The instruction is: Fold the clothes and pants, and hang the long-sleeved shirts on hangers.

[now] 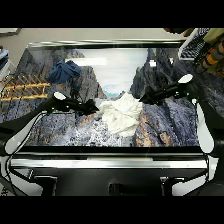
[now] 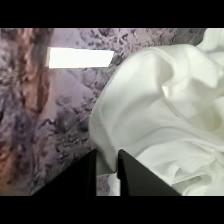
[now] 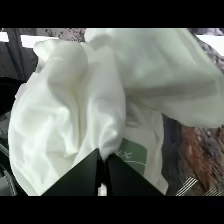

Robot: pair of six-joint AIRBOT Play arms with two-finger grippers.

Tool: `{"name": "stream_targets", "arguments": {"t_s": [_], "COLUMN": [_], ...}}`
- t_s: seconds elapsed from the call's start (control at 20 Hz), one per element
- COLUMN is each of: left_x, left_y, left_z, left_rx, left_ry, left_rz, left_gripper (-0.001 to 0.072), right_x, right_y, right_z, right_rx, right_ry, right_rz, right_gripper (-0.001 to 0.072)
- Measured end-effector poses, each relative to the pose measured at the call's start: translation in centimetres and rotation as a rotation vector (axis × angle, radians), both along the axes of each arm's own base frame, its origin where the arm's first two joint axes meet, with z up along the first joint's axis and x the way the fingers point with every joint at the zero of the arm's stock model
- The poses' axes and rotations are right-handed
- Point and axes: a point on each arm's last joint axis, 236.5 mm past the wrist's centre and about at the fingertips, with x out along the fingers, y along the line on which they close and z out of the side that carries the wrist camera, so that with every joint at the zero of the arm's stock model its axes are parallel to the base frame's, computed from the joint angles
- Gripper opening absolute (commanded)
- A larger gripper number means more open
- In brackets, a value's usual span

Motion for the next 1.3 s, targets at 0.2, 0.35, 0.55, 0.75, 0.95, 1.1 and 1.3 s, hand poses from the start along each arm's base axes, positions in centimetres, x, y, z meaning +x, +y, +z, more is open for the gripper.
{"name": "stream_targets", "arguments": {"t_s": [0.2,0.35,0.55,0.75,0.95,1.1,1.3], "left_x": [1.3,4.9,8.9,6.0,-1.9,-7.2,-10.4], "left_y": [-0.7,0.2,3.2,5.7,6.2,6.1,5.9], "left_z": [2.5,9.0,24.4,40.7,51.0,54.7,55.5], "left_rx": [-0.051,-0.092,-0.142,-0.169,-0.182,-0.187,-0.172], "left_ry": [-0.048,-0.203,-0.541,-0.882,-1.093,-1.171,-1.187], "left_rz": [0.006,0.025,0.074,0.086,0.044,0.002,-0.039], "left_gripper": [0.0014,0.0014,0.0014,0.0015,0.0015,0.0015,0.0015], "right_x": [-0.1,0.5,0.7,-4.2,-12.6,-18.0,-18.7], "right_y": [0.0,-0.3,-1.1,-1.9,-2.7,-3.6,-4.6], "right_z": [2.8,7.4,19.4,33.6,43.5,47.3,47.7], "right_rx": [-0.007,-0.032,-0.087,-0.126,-0.152,-0.159,-0.13], "right_ry": [-0.071,-0.244,-0.618,-1.003,-1.264,-1.362,-1.314], "right_rz": [0.012,0.016,-0.055,-0.137,-0.233,-0.318,-0.411], "right_gripper": [0.0036,0.0036,0.0036,0.0037,0.0037,0.0037,0.0038]}}
